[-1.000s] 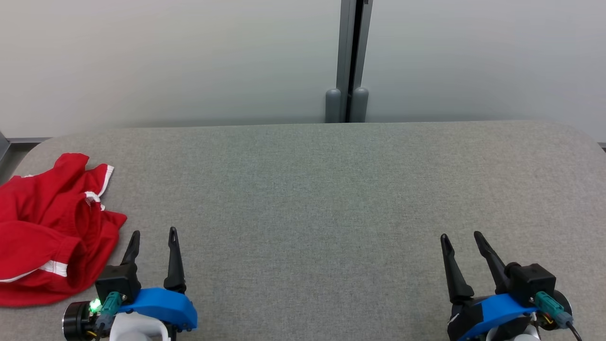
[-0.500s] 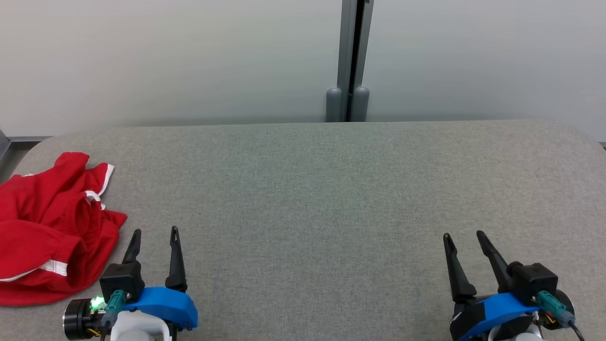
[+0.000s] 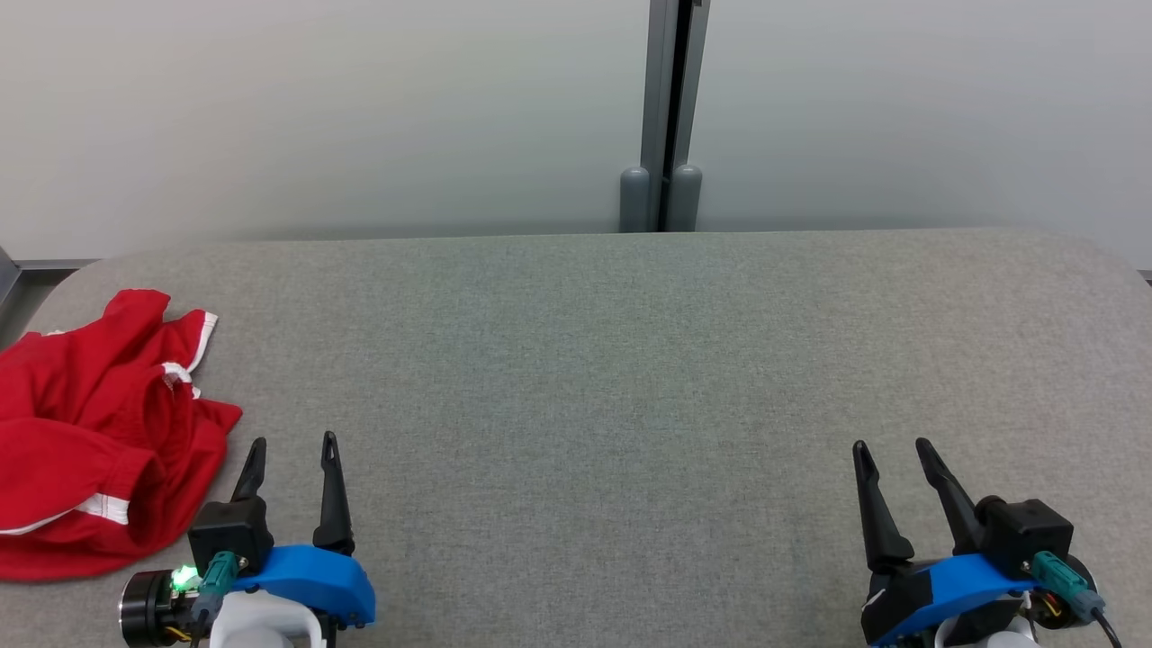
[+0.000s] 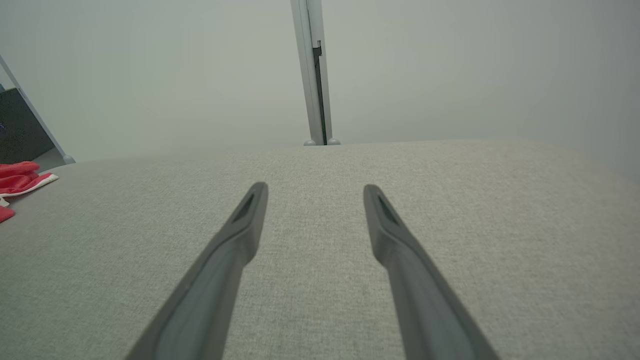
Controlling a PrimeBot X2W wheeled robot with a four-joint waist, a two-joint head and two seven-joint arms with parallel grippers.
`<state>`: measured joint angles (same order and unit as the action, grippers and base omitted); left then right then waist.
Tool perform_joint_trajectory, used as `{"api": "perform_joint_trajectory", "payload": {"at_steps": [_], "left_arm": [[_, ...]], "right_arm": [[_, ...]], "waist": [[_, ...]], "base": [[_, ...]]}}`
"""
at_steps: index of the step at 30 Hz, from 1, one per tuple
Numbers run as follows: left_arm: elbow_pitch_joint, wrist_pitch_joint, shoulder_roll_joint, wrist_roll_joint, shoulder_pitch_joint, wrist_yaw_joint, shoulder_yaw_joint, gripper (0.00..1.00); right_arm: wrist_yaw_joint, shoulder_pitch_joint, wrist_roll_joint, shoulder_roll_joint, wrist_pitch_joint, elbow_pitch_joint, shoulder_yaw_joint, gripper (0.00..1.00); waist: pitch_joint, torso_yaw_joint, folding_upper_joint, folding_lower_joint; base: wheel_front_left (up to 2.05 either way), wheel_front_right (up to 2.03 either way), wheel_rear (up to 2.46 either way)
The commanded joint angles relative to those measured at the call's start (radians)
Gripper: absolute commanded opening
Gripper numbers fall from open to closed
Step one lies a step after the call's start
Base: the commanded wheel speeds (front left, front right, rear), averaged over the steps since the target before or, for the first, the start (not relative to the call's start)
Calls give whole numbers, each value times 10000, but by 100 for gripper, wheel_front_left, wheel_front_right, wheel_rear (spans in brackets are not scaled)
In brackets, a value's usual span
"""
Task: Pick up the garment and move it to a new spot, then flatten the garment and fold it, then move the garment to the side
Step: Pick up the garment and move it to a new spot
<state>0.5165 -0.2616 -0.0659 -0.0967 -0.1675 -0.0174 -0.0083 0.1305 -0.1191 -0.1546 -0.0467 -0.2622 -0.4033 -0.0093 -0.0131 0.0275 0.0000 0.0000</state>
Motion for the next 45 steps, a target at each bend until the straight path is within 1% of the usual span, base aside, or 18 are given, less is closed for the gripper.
{"api": "perform_joint_trajectory", "payload": {"at_steps": [1, 6, 11, 17, 31, 40, 45], "left_arm": [[26, -52, -46, -42, -105, 40, 37, 100], [6, -52, -129, -22, -184, 72, 43, 100], [-84, -52, -205, 50, -257, 140, 59, 100], [-283, -51, -325, -24, -151, 291, 196, 100], [-577, -51, -517, -169, -15, 420, 408, 100], [-757, -51, -619, -264, 151, 525, 516, 100], [-827, -51, -694, -323, 159, 545, 592, 100]], "right_arm": [[5, -66, -52, -66, -42, -23, -35, 100], [5, -158, -6, -65, -40, -15, -33, 100], [5, -196, -1, -63, -39, 47, 37, 100], [5, -35, -100, -63, -39, 38, 136, 100], [5, -104, 62, -65, -37, 49, 117, 100], [5, -114, 151, -65, -37, 21, 104, 100], [5, -28, 175, -65, -37, -27, 163, 100]], "waist": [[4, 11, 0, 0], [-33, 168, 0, 0], [-80, 555, 0, 0], [-74, 1310, 0, 0], [-88, 3321, 0, 0], [-135, 4244, 0, 0], [-140, 4584, 0, 0]], "base": [[0, 0, 0], [0, 0, 0], [0, 0, 0], [0, 0, 0], [0, 0, 0], [0, 0, 0], [0, 0, 0]]}}
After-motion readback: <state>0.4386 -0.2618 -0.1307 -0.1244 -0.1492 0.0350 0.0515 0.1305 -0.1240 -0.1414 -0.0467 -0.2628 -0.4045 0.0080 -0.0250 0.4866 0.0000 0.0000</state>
